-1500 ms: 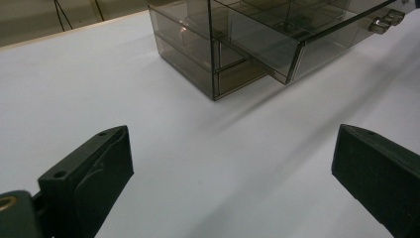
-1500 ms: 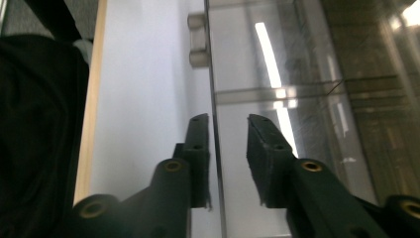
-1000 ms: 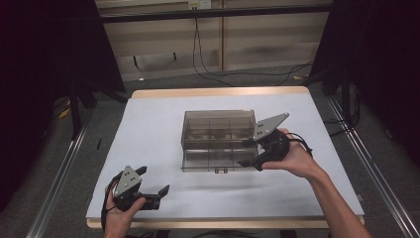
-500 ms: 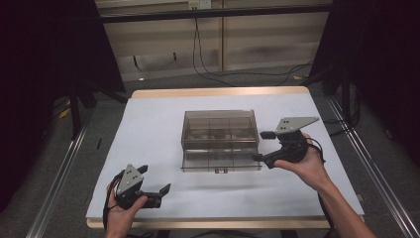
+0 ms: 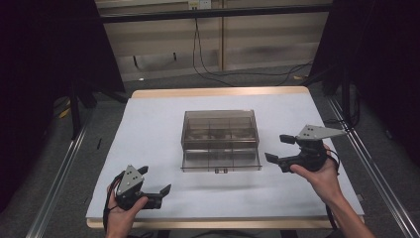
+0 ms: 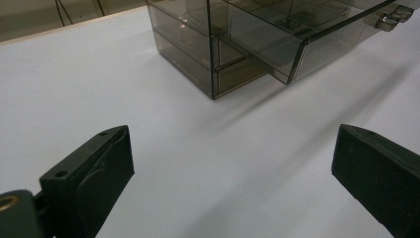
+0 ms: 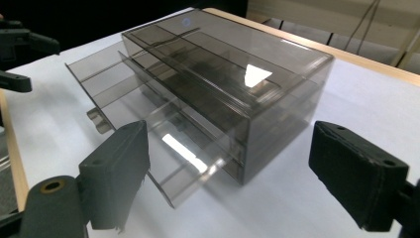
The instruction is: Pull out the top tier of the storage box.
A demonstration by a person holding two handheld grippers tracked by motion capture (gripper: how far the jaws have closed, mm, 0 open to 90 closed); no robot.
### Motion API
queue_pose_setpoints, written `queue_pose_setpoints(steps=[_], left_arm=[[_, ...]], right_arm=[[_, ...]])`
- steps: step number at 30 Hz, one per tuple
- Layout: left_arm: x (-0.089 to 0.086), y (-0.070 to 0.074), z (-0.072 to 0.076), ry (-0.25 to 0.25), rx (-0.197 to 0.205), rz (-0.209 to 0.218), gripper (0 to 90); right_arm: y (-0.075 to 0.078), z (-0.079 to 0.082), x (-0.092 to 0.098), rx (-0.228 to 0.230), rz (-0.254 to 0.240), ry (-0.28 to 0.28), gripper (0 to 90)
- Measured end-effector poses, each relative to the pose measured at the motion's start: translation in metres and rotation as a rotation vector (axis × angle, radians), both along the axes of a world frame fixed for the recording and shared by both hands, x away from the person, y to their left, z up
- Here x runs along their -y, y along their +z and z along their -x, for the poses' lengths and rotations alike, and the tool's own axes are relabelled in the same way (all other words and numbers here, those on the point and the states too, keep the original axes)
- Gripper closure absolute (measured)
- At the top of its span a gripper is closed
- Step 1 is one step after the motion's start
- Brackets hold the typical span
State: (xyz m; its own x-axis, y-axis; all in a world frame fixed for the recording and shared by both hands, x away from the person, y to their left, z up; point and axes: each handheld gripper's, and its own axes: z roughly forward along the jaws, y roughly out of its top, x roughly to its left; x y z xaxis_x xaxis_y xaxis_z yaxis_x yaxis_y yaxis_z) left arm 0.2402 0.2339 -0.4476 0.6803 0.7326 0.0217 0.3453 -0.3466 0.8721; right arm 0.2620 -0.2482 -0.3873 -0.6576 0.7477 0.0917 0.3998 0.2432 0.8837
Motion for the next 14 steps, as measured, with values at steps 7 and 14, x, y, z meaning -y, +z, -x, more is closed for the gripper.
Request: queue_pose_setpoints(steps=[7, 14], left_arm=[[0.002, 0.000, 0.000, -0.019, -0.006, 0.004, 2.4], [0.002, 0.000, -0.002, -0.015, -0.014, 0.000, 2.5]], right_arm=[[-0.022, 0.017, 0.014, -0.012, -0.001, -0.050, 20.3], [-0.033, 0.029, 0.020, -0.022, 0.029, -0.089, 23.5]])
